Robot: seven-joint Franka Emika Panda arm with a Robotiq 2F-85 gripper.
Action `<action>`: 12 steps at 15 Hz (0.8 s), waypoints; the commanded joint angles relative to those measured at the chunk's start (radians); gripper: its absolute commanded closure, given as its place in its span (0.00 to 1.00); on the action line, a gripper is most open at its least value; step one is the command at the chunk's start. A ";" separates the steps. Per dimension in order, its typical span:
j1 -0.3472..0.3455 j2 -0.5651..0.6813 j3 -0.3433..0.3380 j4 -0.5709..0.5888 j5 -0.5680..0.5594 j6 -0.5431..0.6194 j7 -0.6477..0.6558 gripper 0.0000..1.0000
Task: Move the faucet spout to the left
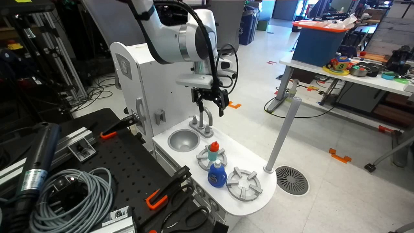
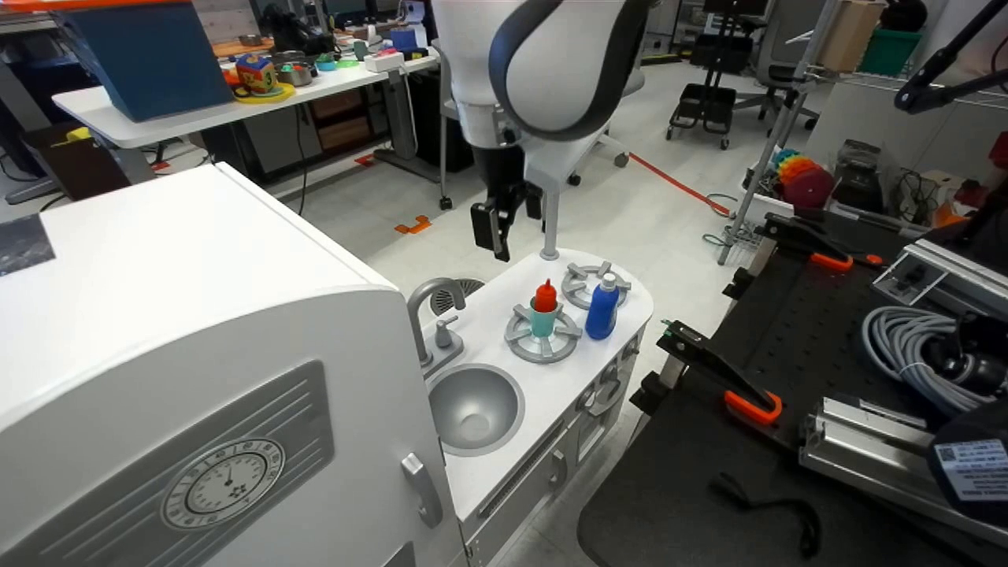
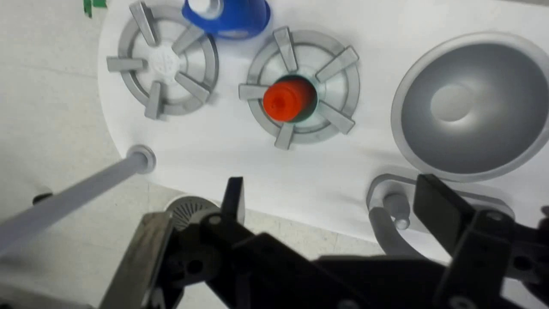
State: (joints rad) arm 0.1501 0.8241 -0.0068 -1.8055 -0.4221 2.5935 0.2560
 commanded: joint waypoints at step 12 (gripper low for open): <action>0.049 0.467 0.042 0.458 0.009 0.190 -0.553 0.00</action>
State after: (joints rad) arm 0.1978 1.2544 0.0301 -1.4011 -0.4080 2.7549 -0.2151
